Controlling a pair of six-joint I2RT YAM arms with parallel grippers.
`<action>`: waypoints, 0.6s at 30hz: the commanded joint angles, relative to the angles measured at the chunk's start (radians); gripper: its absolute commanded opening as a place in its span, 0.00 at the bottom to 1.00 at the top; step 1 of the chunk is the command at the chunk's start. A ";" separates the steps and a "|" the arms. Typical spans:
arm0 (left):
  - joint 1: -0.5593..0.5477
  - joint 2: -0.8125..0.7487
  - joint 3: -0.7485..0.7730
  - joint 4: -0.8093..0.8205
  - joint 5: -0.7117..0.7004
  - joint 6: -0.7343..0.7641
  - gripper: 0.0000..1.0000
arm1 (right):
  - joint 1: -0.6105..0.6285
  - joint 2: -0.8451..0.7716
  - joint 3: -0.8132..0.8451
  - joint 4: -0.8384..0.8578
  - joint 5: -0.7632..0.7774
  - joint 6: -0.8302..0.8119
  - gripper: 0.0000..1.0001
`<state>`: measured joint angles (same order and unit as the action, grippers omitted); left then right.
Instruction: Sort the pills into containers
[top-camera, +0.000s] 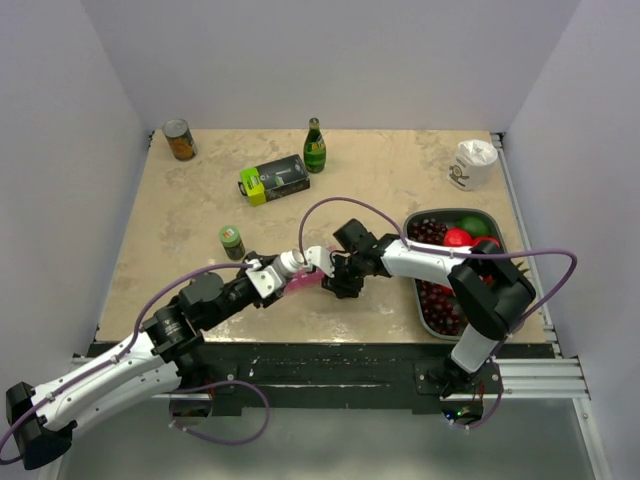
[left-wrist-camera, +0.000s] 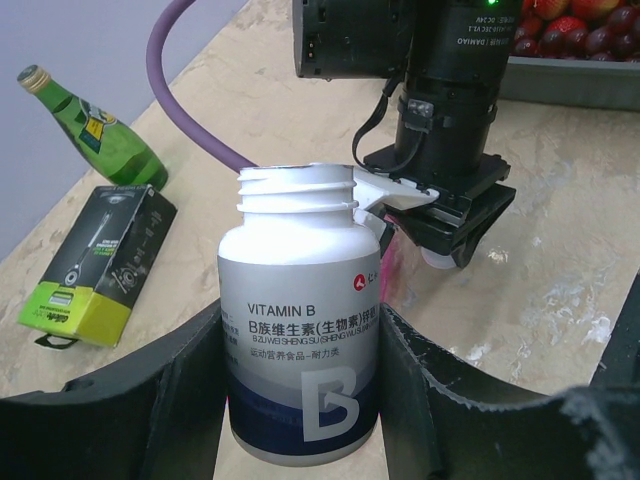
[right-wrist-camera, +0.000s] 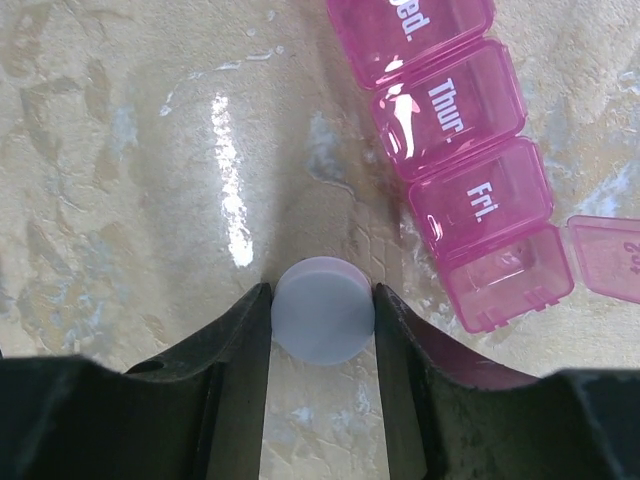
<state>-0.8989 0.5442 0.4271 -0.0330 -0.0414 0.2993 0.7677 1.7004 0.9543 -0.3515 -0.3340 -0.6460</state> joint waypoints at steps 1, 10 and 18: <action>0.000 0.005 -0.005 0.035 0.020 0.011 0.00 | 0.004 -0.027 -0.005 -0.047 0.062 -0.026 0.24; 0.002 0.141 0.025 -0.001 0.147 0.031 0.00 | -0.188 -0.071 -0.025 -0.158 0.095 -0.092 0.37; 0.006 0.241 0.059 0.053 0.270 0.009 0.00 | -0.194 -0.203 0.101 -0.306 -0.080 -0.155 0.87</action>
<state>-0.8989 0.7765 0.4320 -0.0647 0.1345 0.3077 0.5629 1.6112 0.9390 -0.5449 -0.2901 -0.7399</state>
